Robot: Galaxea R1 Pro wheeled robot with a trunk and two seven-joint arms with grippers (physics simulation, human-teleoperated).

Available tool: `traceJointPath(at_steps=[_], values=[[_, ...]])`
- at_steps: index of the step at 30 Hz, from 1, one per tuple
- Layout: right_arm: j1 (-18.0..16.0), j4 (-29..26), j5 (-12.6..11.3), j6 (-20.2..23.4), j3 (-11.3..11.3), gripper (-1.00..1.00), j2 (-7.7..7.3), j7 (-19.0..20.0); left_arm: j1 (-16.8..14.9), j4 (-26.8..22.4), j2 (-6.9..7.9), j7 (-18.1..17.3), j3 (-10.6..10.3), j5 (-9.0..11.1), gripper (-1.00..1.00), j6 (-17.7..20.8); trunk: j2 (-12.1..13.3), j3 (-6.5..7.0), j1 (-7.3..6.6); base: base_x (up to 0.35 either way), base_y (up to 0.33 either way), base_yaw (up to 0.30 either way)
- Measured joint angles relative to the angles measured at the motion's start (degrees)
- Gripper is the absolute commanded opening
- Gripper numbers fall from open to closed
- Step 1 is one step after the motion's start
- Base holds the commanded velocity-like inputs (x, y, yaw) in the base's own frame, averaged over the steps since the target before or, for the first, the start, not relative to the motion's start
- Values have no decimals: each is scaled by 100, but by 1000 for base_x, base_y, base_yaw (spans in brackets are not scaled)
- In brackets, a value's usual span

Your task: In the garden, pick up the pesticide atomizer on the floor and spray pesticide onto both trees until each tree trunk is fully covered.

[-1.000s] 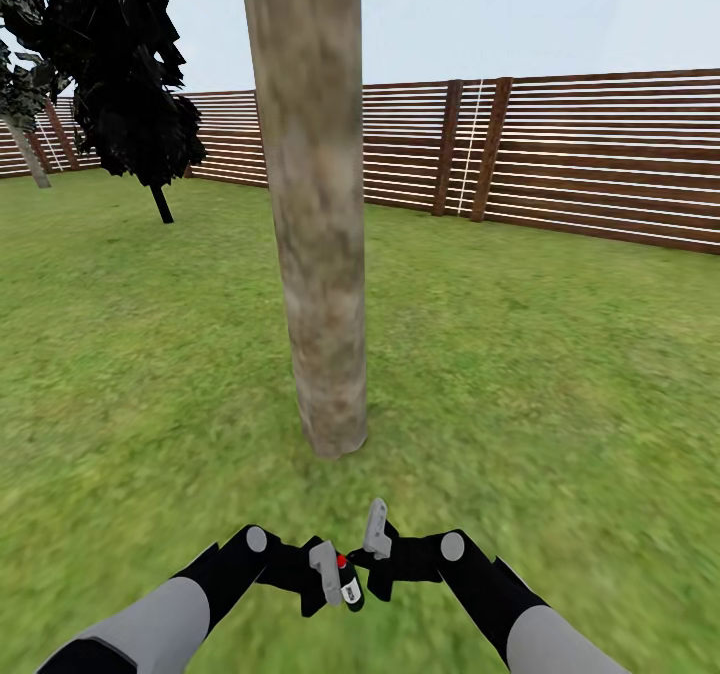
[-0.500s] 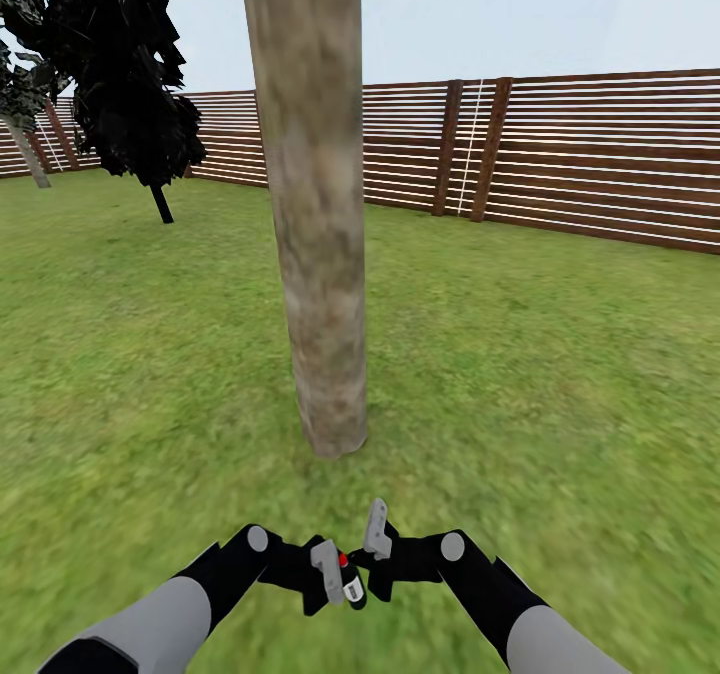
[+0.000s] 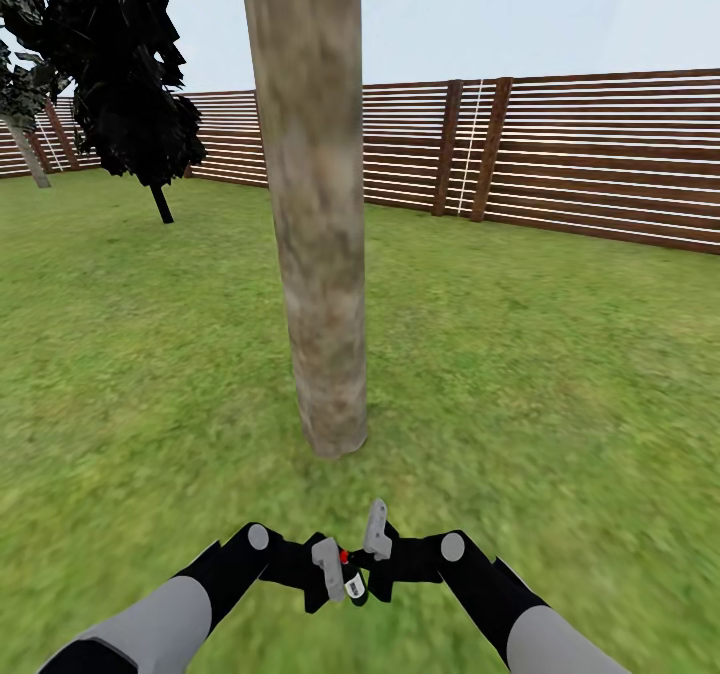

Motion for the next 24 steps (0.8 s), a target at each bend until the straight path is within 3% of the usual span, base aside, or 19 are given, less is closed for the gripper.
traceJointPath(at_steps=[24], values=[[0, 4, 7, 0, -1, -100, -35, 0, 1, -1, -52, -35, -14, -3, -100, -15, 0, 0, 0, 0, 0, 0]])
